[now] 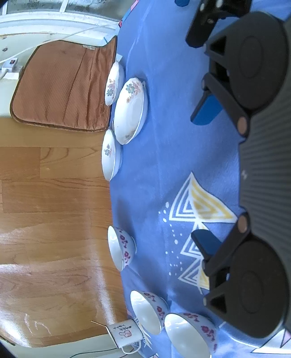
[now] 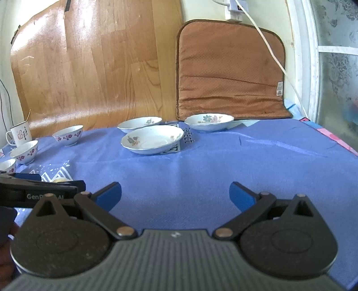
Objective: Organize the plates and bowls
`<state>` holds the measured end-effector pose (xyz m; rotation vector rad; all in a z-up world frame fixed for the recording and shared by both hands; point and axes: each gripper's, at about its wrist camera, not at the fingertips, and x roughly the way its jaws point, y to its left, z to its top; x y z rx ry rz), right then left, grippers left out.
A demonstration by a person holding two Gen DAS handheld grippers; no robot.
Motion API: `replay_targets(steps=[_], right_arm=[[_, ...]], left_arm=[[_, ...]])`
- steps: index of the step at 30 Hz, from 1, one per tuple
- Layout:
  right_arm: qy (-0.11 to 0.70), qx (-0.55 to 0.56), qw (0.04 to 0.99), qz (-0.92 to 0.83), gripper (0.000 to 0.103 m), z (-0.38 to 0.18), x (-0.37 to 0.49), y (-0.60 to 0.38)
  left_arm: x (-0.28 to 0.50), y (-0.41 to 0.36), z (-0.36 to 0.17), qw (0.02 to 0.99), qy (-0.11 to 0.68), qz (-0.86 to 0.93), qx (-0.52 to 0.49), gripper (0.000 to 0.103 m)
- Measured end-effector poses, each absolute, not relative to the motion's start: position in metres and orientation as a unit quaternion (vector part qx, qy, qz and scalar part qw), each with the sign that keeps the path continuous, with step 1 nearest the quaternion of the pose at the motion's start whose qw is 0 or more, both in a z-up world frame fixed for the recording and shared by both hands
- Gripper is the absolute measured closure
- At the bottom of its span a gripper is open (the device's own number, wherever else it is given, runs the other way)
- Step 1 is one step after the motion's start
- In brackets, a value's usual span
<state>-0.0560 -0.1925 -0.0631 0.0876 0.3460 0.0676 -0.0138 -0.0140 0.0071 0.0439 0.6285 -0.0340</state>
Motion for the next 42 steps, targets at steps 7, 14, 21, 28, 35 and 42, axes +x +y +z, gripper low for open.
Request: replay_targets(steps=[7, 14, 21, 28, 35, 42], right_arm=[[0.158, 0.043, 0.986, 0.032, 0.002, -0.053, -0.05, -0.194], [0.142, 0.05, 0.988, 0.031, 0.002, -0.057, -0.044, -0.193], [0.115, 0.022, 0.992, 0.039, 0.01, -0.057, -0.054, -0.184], [0.121, 0.04, 0.991, 0.041, 0.01, -0.056, -0.05, -0.189], [0.126, 0.052, 0.99, 0.045, 0.01, -0.059, -0.049, -0.192], [0.134, 0.064, 0.988, 0.046, 0.01, -0.059, -0.047, -0.194]], left_arm=[[-0.016, -0.009, 0.006, 0.952, 0.304, -0.021, 0.009, 0.0], [-0.017, -0.007, 0.006, 0.954, 0.299, -0.02, 0.004, 0.0], [-0.021, -0.007, 0.007, 0.958, 0.287, -0.021, 0.009, 0.0], [-0.023, -0.008, 0.009, 0.96, 0.279, -0.021, 0.011, 0.0], [-0.025, -0.007, 0.009, 0.961, 0.276, -0.024, 0.012, 0.0], [-0.026, -0.007, 0.009, 0.962, 0.273, -0.026, 0.013, 0.0]])
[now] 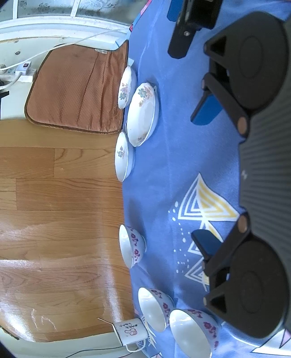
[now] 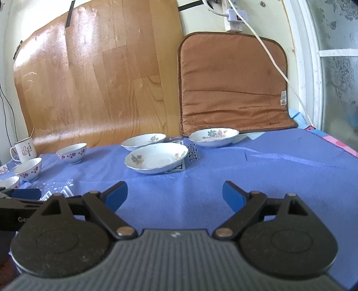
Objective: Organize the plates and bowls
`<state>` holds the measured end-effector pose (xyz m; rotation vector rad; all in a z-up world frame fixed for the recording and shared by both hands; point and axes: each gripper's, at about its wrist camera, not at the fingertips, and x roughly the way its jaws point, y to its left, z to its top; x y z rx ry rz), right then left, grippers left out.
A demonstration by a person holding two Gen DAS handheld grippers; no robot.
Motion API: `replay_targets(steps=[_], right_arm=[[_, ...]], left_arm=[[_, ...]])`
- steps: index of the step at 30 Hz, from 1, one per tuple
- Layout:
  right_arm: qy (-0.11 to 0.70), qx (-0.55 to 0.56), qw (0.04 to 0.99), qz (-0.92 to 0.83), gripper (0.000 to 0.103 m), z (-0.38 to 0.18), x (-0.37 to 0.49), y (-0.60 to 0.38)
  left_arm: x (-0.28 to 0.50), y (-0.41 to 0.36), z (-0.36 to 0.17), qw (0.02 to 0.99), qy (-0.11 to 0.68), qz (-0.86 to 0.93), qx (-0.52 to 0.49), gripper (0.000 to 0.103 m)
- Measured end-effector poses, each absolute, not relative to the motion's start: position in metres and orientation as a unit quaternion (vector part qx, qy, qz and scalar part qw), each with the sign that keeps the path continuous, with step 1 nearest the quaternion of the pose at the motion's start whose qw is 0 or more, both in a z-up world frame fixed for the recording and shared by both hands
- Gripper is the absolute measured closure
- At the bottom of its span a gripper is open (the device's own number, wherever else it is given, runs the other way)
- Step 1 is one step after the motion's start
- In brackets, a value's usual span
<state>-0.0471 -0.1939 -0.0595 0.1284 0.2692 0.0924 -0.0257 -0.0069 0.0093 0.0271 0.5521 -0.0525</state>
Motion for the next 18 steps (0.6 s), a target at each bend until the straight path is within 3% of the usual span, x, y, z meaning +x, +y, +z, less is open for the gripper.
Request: replay_targets(steps=[18], right_arm=[[0.136, 0.066, 0.987, 0.046, 0.01, -0.0603, -0.0469, -0.1946]], left_arm=[[-0.0268, -0.0054, 0.0099, 0.963, 0.269, -0.031, 0.01, 0.0]])
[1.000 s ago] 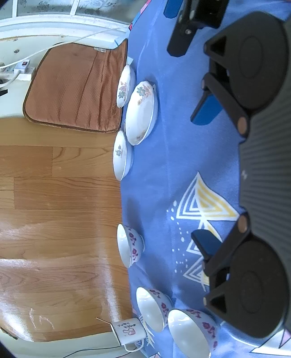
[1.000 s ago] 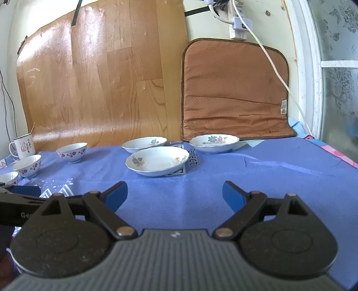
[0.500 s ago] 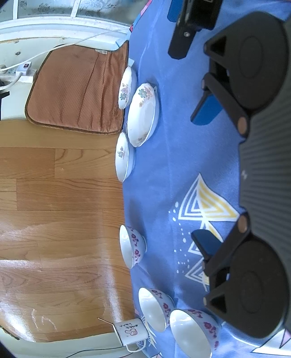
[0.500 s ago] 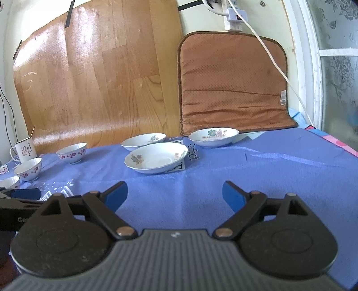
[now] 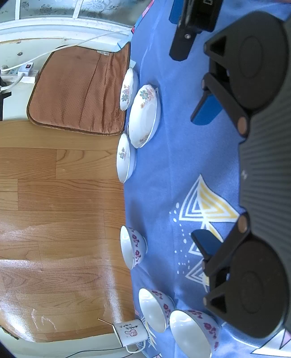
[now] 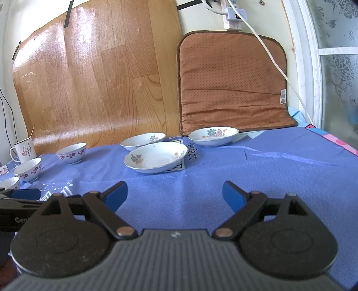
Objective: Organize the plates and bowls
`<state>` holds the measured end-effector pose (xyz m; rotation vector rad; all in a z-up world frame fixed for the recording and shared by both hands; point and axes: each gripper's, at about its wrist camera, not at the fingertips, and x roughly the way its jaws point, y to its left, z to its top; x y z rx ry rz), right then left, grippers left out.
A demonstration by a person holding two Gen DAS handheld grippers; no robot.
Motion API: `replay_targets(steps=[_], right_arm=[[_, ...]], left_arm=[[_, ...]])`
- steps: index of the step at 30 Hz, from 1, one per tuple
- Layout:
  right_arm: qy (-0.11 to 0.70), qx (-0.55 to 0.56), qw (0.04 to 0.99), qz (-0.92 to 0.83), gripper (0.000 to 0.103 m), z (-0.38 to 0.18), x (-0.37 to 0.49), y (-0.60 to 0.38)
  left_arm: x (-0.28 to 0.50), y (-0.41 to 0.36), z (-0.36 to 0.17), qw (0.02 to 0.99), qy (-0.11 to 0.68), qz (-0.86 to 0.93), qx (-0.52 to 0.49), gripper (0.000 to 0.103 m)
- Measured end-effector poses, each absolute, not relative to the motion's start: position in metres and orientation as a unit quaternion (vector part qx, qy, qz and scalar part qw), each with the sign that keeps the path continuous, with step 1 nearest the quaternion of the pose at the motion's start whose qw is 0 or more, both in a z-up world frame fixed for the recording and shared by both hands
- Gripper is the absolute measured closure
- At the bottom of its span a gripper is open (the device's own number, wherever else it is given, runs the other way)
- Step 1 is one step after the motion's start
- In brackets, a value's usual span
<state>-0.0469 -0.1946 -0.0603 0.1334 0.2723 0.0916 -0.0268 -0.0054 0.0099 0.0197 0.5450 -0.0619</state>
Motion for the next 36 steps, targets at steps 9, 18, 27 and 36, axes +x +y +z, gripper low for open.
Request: replay_targets(steps=[9, 18, 27, 36], right_arm=[[0.136, 0.067, 0.987, 0.046, 0.01, -0.0601, -0.0467, -0.195], [0.137, 0.068, 0.987, 0.046, 0.01, -0.0607, -0.047, -0.1951], [0.138, 0.067, 0.987, 0.047, 0.01, -0.0605, -0.0467, -0.1955], [0.139, 0.067, 0.987, 0.047, 0.01, -0.0609, -0.0463, -0.1953]], left_arm=[[-0.0269, -0.0064, 0.0107, 0.963, 0.269, -0.031, 0.009, 0.0], [-0.0273, -0.0035, 0.0111, 0.963, 0.267, -0.034, -0.002, 0.0], [-0.0268, 0.0009, 0.0109, 0.963, 0.265, -0.037, -0.013, 0.0], [-0.0277, 0.0024, 0.0106, 0.964, 0.264, -0.039, -0.016, 0.0]])
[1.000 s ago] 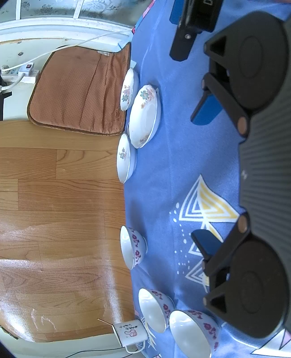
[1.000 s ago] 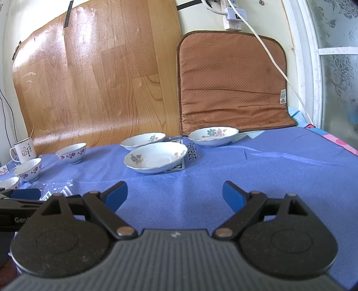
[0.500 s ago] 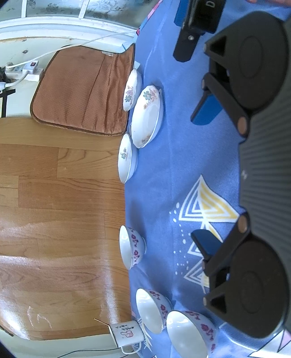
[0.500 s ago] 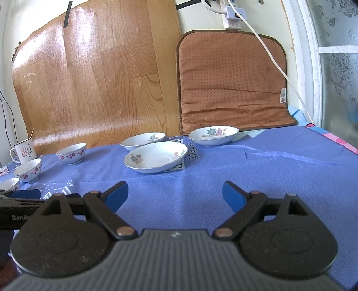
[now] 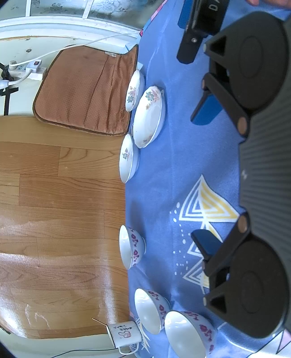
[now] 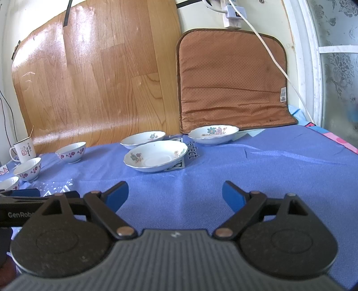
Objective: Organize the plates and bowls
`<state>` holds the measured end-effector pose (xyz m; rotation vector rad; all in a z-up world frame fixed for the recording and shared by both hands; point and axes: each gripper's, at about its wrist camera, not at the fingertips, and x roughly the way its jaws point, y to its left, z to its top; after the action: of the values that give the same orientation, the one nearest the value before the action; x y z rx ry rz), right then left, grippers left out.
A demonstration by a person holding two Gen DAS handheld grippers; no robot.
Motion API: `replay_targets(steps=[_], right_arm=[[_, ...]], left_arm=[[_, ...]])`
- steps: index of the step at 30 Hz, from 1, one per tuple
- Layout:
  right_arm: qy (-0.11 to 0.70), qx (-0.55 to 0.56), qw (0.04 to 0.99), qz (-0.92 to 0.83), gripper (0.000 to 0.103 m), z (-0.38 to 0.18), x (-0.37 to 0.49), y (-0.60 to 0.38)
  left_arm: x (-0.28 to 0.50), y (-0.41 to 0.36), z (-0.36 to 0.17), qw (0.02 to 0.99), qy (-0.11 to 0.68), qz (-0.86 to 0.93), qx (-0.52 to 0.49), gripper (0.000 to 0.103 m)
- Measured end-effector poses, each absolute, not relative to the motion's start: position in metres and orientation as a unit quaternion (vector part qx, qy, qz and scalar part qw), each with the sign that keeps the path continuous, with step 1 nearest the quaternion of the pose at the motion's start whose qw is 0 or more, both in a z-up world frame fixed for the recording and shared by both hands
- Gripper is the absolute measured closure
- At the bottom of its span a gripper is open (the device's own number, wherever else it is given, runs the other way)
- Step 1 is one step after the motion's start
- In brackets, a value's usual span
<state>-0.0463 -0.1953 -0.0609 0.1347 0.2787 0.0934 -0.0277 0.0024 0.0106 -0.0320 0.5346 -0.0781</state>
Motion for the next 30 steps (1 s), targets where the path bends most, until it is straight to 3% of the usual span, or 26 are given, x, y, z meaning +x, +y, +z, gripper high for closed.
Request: replay_targets(steps=[30], right_arm=[[0.141, 0.067, 0.987, 0.047, 0.012, -0.0616, -0.0457, -0.1947]], left_arm=[[-0.0271, 0.0035, 0.0121, 0.964, 0.264, -0.039, -0.019, 0.0]])
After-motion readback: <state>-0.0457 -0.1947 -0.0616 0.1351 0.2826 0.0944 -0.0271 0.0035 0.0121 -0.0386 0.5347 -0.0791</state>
